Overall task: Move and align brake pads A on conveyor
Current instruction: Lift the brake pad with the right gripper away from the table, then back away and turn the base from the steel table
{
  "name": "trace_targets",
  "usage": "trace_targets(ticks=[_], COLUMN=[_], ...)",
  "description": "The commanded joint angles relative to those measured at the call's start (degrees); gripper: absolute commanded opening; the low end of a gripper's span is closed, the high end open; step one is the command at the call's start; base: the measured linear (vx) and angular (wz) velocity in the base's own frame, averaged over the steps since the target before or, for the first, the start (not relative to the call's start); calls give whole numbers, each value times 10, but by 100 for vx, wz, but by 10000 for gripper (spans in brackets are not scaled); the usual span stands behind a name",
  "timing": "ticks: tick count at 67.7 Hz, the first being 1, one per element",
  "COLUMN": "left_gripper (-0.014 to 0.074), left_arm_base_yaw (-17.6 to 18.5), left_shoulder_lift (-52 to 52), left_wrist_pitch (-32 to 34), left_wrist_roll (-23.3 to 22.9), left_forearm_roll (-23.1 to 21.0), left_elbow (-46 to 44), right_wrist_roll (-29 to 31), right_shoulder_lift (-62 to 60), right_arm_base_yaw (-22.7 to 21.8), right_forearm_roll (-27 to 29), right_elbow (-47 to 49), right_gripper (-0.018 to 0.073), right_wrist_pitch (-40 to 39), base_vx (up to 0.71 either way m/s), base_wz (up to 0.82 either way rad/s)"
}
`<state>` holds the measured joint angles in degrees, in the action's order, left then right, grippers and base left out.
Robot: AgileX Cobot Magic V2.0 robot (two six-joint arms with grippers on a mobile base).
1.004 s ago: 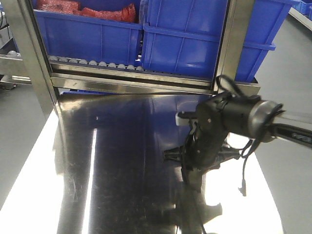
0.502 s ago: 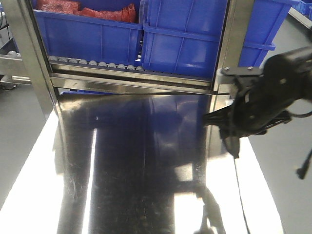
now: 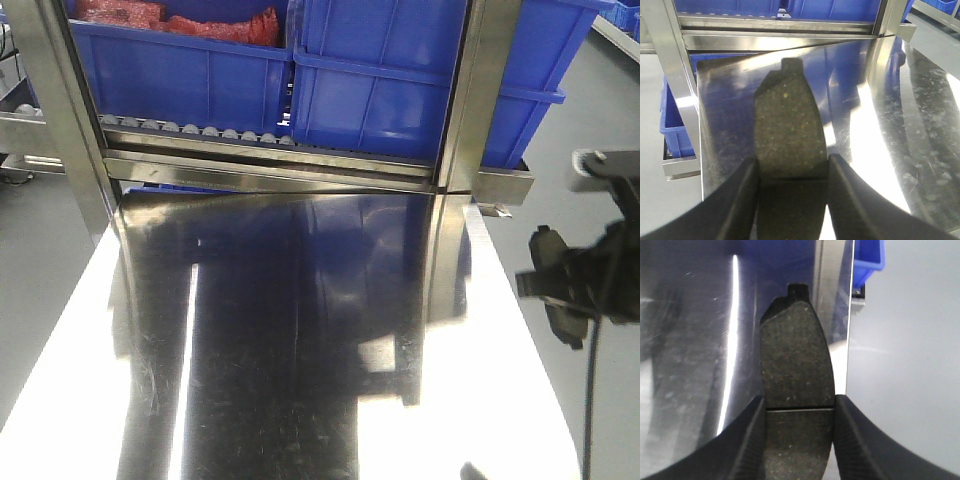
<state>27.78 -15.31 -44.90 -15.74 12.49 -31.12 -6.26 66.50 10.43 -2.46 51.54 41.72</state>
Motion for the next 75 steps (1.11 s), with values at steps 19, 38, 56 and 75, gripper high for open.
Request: trace_targets(ticks=[19,38,56,75], left_gripper=[-8,-8,-8,-8], left_arm_base_yaw=[1,1,1,1], left_shoulder_lift=[-7,-7,-7,-7], left_wrist_pitch=[48,48,48,48], left_wrist_roll=[0,0,0,0], left_forearm_roll=[9,9,9,9], left_elbow=[-16,-16,-16,-16], right_wrist_roll=[9,13,13,12], right_shoulder_lift=[-230,-394,-456,-456], right_arm_base_yaw=[-3,-3,-3,-3], right_forearm_roll=[12,13,7,6], right_elbow=[-179,-240,-259,-259], right_gripper=[-4,-4,-4,-4], right_wrist_pitch=[-157,-176,-183,-181], base_vx=[0,0,0,0], base_wz=[0,0,0,0])
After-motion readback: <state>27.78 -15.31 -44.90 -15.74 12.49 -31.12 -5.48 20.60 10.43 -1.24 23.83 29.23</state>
